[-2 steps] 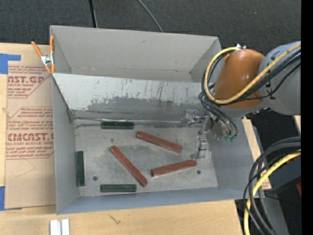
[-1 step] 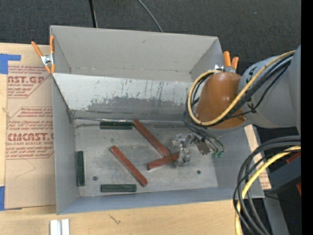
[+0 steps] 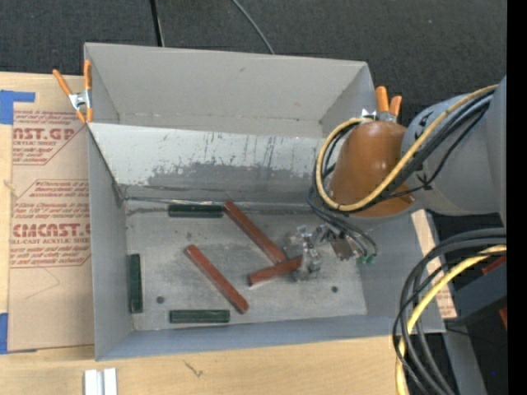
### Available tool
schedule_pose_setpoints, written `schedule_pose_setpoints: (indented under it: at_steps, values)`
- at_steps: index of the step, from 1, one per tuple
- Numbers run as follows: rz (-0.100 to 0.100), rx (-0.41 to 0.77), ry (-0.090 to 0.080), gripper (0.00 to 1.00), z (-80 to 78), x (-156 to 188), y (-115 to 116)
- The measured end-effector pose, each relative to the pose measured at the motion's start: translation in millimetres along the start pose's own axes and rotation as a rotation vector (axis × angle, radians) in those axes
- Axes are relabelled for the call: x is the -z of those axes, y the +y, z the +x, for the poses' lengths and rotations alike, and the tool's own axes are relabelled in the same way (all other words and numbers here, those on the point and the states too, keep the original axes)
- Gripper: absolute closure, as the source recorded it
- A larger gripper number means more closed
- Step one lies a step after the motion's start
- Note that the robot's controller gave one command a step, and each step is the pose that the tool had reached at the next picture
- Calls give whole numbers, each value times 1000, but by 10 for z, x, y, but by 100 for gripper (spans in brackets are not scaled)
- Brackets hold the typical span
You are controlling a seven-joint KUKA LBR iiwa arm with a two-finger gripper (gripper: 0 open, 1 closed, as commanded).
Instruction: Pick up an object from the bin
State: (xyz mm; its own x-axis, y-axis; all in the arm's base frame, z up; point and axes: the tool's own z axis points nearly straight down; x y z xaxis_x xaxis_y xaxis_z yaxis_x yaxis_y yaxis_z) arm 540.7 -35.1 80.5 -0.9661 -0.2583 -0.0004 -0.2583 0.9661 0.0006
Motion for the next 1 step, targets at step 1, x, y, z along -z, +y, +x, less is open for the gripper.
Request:
schedule_pose_setpoints:
  at_steps: [1]
  values:
    - [1,-8,-2,100,-60,1238,34]
